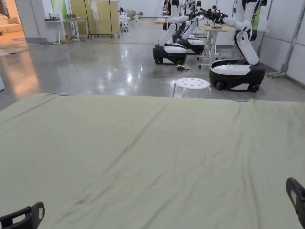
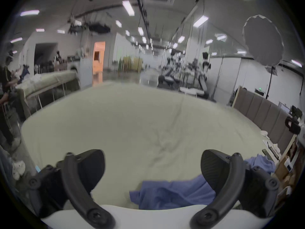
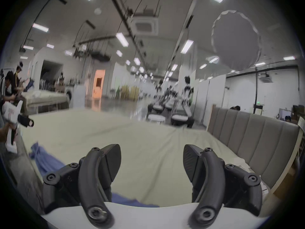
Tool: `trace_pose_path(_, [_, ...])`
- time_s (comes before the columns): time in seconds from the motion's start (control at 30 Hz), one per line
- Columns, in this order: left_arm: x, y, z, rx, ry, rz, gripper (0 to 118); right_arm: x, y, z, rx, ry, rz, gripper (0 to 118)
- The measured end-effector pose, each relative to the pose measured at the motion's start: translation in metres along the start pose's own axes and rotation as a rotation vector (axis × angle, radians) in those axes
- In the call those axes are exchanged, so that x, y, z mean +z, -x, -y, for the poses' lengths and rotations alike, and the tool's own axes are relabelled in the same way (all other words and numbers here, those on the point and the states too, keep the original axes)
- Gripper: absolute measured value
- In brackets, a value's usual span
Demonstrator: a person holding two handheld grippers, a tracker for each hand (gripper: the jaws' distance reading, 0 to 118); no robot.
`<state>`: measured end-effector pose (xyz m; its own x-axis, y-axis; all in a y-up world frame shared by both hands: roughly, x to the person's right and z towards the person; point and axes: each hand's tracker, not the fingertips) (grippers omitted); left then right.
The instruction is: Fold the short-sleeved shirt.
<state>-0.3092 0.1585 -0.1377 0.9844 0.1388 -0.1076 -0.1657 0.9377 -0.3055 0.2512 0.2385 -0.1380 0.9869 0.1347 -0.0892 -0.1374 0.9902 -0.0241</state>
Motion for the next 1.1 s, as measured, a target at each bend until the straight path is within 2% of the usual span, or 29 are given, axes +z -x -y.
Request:
trace_pose_path(0.03, [0.004,-0.008,-0.008,-0.024,-0.018,-0.018,69,0.0,0.002,-0.004,-0.021,-0.016,-0.014,23])
trace_pose_path(0.1, [0.012,-0.019,-0.019,-0.092,-0.073,-0.026,34,-0.005,0.01,-0.008,-0.029,0.005,-0.013,2])
trace_pose_path(0.13, [0.018,-0.025,-0.025,-0.093,-0.063,-0.054,0,-0.006,0.013,-0.003,-0.025,0.021,-0.012,2])
trace_pose_path(0.17, [0.024,-0.029,-0.038,-0.068,-0.112,-0.019,0,-0.007,0.016,0.0,-0.035,0.044,-0.044,2])
trace_pose_path(0.2, [0.029,-0.031,-0.045,-0.034,-0.085,0.009,0,-0.011,0.018,0.004,-0.051,0.054,-0.06,2])
trace_pose_path(0.23, [0.034,-0.034,-0.05,-0.027,-0.094,0.028,0,-0.011,0.022,0.008,-0.046,0.05,-0.048,2])
trace_pose_path(0.27, [0.039,-0.038,-0.053,-0.051,-0.1,0.043,0,-0.011,0.025,0.011,-0.041,0.061,-0.052,2])
trace_pose_path(0.3, [0.015,-0.042,-0.044,-0.079,-0.093,0.054,0,-0.012,0.024,0.011,-0.042,0.075,-0.074,2])
trace_pose_path(0.37, [0.007,-0.041,-0.042,-0.109,-0.012,0.103,0,-0.014,0.026,0.016,-0.053,0.091,-0.097,2])
trace_pose_path(0.4, [0.005,-0.034,-0.037,-0.07,0.073,0.175,0,-0.014,0.026,0.019,-0.066,0.105,-0.115,2])
trace_pose_path(0.47, [-0.006,-0.01,-0.026,0.086,0.265,0.355,14,-0.015,0.024,0.02,-0.091,0.128,-0.154,2])
trace_pose_path(0.5, [-0.011,0.005,-0.019,0.149,0.344,0.419,34,-0.015,0.025,0.024,-0.09,0.135,-0.165,2])
trace_pose_path(0.57, [-0.015,0.03,-0.007,0.214,0.452,0.394,98,-0.017,0.029,0.033,-0.081,0.165,-0.17,2])
trace_pose_path(0.6, [-0.018,0.044,-0.001,0.206,0.511,0.376,118,-0.018,0.03,0.028,-0.073,0.182,-0.182,2])
trace_pose_path(0.67, [-0.02,0.071,0.003,0.253,0.524,0.341,118,-0.02,0.035,0.036,-0.065,0.21,-0.21,2])
trace_pose_path(0.7, [-0.025,0.095,0.011,0.314,0.596,0.328,118,-0.021,0.038,0.039,-0.058,0.225,-0.226,2])
trace_pose_path(0.8, [-0.049,0.131,0.024,0.464,0.745,0.418,118,-0.027,0.044,0.04,-0.058,0.259,-0.254,3])
trace_pose_path(0.87, [-0.066,0.123,0.036,0.518,0.824,0.446,118,-0.03,0.047,0.04,-0.066,0.271,-0.266,3])
trace_pose_path(0.93, [-0.087,0.116,0.051,0.517,0.876,0.522,118,-0.03,0.049,0.041,-0.081,0.281,-0.278,3])
trace_pose_path(1.0, [-0.104,0.097,0.068,0.488,0.909,0.524,118,-0.027,0.048,0.037,-0.086,0.288,-0.289,3])
trace_pose_path(1.1, [-0.107,0.084,0.062,0.434,0.855,0.518,118,-0.027,0.046,0.038,-0.092,0.303,-0.292,3])
